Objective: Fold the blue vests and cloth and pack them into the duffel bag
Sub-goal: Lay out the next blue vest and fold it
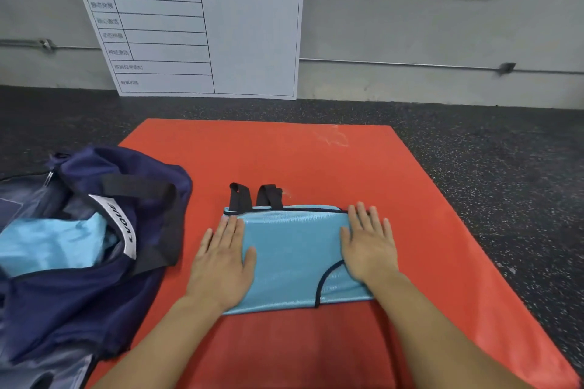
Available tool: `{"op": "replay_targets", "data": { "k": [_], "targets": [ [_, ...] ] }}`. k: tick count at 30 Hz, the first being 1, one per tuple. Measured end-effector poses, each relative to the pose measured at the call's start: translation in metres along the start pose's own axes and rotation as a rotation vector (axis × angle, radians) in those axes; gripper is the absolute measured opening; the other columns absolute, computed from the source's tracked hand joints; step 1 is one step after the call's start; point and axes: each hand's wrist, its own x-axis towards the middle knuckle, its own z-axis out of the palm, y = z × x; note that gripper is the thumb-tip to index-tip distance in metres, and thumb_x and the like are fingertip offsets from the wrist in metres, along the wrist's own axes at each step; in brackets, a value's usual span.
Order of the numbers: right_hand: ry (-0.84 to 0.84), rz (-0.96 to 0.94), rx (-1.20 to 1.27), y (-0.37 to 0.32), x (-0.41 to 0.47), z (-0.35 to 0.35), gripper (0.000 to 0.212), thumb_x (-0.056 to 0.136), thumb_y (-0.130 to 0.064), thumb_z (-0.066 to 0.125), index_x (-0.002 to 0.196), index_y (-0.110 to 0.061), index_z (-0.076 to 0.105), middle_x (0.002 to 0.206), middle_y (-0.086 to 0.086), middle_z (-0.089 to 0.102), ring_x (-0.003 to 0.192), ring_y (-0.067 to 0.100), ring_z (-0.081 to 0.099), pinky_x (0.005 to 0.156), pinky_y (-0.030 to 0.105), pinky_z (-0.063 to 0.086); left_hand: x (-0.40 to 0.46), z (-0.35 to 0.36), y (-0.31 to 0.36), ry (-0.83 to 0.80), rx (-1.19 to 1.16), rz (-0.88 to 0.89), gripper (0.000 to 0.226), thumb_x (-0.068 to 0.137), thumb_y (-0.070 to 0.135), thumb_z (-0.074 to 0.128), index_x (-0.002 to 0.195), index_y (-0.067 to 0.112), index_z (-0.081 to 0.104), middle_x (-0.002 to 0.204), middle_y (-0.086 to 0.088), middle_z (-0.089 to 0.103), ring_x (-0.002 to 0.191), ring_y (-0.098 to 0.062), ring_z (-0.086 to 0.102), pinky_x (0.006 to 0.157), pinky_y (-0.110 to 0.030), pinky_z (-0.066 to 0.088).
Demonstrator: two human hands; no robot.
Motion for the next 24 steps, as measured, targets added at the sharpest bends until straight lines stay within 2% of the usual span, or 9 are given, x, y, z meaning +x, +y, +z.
{"op": "replay_targets", "data": {
  "k": [2,5,7,10,13,15,20,22,24],
  "targets": [
    [0.08,0.018,-0.046,-0.006,-0.003,-0.001,0.061,0.108,-0.037,0.016,0.164,-0.013,0.008,0.172,0.005,0.0,0.158,0.023,-0.006,0.128,0.044,-0.004,-0.006,-0.004,0.009,0.064,0.021,0.041,0.071,0.09,0.037,0.025,0.147,0.002,0.048,0.156,-0.012,0.043,0.146,-0.024,0.038,0.121,-0.039,0.015],
    [0.156,-0.306,0.044,-0.06,-0.031,0.009,0.064,0.102,-0.036,0.023,0.157,-0.006,0.034,0.165,0.012,0.029,0.154,0.029,0.024,0.125,0.049,0.015,-0.021,-0.001,0.035,0.028,-0.031,0.215,0.062,0.089,0.028,0.035,0.139,-0.001,0.056,0.148,-0.015,0.052,0.139,-0.027,0.048,0.114,-0.043,0.024],
    [0.042,-0.475,0.088,-0.082,-0.049,0.018,0.073,0.098,-0.045,0.009,0.16,-0.012,0.027,0.169,0.004,0.02,0.157,0.022,0.013,0.128,0.046,0.01,-0.026,0.005,0.039,0.005,-0.032,0.253,0.061,0.093,0.031,0.034,0.141,0.0,0.055,0.15,-0.014,0.051,0.14,-0.025,0.048,0.113,-0.041,0.025],
    [-0.055,-0.356,0.042,-0.054,-0.035,0.01,0.085,0.088,-0.053,-0.011,0.164,-0.02,0.009,0.172,-0.003,0.0,0.158,0.016,-0.007,0.128,0.041,-0.004,-0.022,0.008,0.018,-0.007,-0.024,0.154,0.07,0.096,0.046,0.028,0.151,0.005,0.042,0.159,-0.009,0.037,0.148,-0.021,0.034,0.12,-0.037,0.013],
    [-0.012,-0.172,-0.014,-0.012,-0.014,0.002,0.071,0.101,-0.05,-0.001,0.164,-0.018,0.005,0.172,-0.002,-0.003,0.157,0.017,-0.008,0.128,0.042,-0.002,-0.014,0.0,-0.008,0.005,-0.013,0.033,0.083,0.091,0.053,0.007,0.159,0.01,0.024,0.167,-0.005,0.015,0.155,-0.017,0.011,0.122,-0.032,-0.005],
    [0.03,-0.111,-0.009,-0.012,-0.015,0.001,0.074,0.099,-0.049,-0.002,0.164,-0.014,0.009,0.172,0.002,0.0,0.158,0.019,-0.007,0.128,0.04,-0.003,-0.018,-0.008,-0.003,0.056,0.005,0.045,0.075,0.094,0.045,0.018,0.154,0.004,0.037,0.163,-0.011,0.028,0.153,-0.022,0.023,0.123,-0.038,0.005],
    [-0.073,-0.49,0.087,-0.077,-0.046,0.011,0.083,0.091,-0.055,-0.004,0.164,-0.019,0.013,0.17,-0.004,0.0,0.157,0.013,-0.007,0.128,0.039,-0.006,-0.032,0.005,0.03,0.016,-0.025,0.234,0.064,0.096,0.038,0.032,0.145,0.001,0.05,0.154,-0.013,0.045,0.145,-0.024,0.041,0.116,-0.042,0.021],
    [-0.078,-0.48,0.086,-0.073,-0.04,0.01,0.08,0.093,-0.056,-0.004,0.164,-0.022,0.011,0.171,-0.006,-0.001,0.157,0.012,-0.007,0.127,0.036,-0.007,-0.025,0.005,0.017,-0.01,-0.025,0.162,0.071,0.096,0.046,0.025,0.151,0.004,0.042,0.16,-0.011,0.037,0.149,-0.021,0.033,0.12,-0.038,0.014],
    [-0.06,-0.376,0.1,-0.051,-0.021,0.007,0.072,0.1,-0.053,0.002,0.164,-0.023,0.012,0.172,-0.003,0.001,0.158,0.015,-0.006,0.128,0.039,-0.003,-0.016,0.001,-0.001,-0.019,-0.031,0.066,0.085,0.09,0.057,0.006,0.16,0.011,0.02,0.168,-0.004,0.013,0.155,-0.016,0.01,0.124,-0.031,-0.002]
  ]
}}
